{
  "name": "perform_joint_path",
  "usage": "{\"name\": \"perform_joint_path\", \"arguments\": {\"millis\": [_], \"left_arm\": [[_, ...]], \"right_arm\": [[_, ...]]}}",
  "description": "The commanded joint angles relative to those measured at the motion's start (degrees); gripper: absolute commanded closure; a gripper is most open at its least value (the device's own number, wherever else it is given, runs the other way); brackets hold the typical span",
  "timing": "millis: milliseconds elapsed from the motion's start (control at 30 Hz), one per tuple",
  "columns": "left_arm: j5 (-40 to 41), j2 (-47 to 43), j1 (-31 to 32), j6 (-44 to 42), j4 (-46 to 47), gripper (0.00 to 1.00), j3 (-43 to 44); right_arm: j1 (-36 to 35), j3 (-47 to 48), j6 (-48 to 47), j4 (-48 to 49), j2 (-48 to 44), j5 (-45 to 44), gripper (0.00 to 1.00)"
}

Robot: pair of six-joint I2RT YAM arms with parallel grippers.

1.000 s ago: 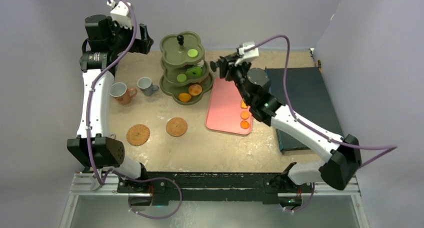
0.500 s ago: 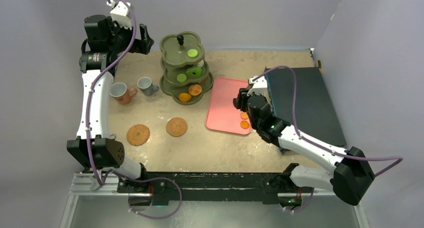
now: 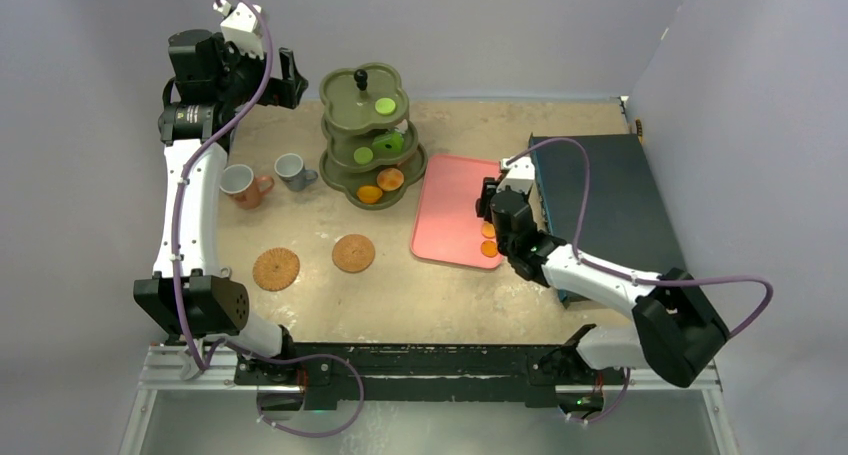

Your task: Serve the afternoon tea

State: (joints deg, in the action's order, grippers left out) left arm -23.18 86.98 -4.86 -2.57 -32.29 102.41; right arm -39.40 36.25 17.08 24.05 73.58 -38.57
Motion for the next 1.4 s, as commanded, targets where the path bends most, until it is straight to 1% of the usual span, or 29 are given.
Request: {"name": "perform_joint_path", "arguments": {"millis": [0, 267, 600, 700, 767, 967, 1100, 1233, 1367], "left_arm": [[-0.59, -1.84, -0.63, 0.21, 1.34, 0.01, 1.32], [-0.45, -1.64, -0.65, 0.02, 1.31, 0.01, 1.56], [-0.58, -1.56, -0.68, 0.19, 1.48, 0.01, 1.73], [-0.4, -1.59, -0.65, 0.12, 1.41, 0.01, 1.78], [-0.3, -1.64, -0.67, -0.1, 1.28, 0.01, 1.91], [-0.11, -1.72, -0.62, -0.26, 0.9, 0.01, 2.26], [-0.2, -1.73, -0.63, -0.12, 0.78, 0.01, 2.17], [0.17, -1.81, -0.6, -0.31, 0.74, 0.01, 2.01], [0.24, -1.88, -0.77, -0.19, 0.76, 0.01, 2.08]], "right_arm": [[1.6, 0.01, 0.61, 7.4, 1.75, -1.88, 0.46], [2.22, 0.5, 1.63, 8.59, 7.13, -1.81, 0.47], [2.48, -0.87, 1.89, 10.59, 9.04, -2.21, 0.48], [2.48, -0.55, 1.69, 11.35, 10.73, -1.93, 0.52], [2.44, -0.34, 1.64, 11.41, 11.12, -1.95, 0.57], [2.4, 0.67, -1.21, 12.75, 9.22, -2.96, 0.7], [1.86, 4.2, -2.82, 11.38, 5.14, -0.31, 0.74], [0.2, 12.65, -5.17, 9.57, 2.2, 3.7, 0.75], [-2.32, 23.37, -7.4, 6.99, 2.66, 7.21, 0.75]]}}
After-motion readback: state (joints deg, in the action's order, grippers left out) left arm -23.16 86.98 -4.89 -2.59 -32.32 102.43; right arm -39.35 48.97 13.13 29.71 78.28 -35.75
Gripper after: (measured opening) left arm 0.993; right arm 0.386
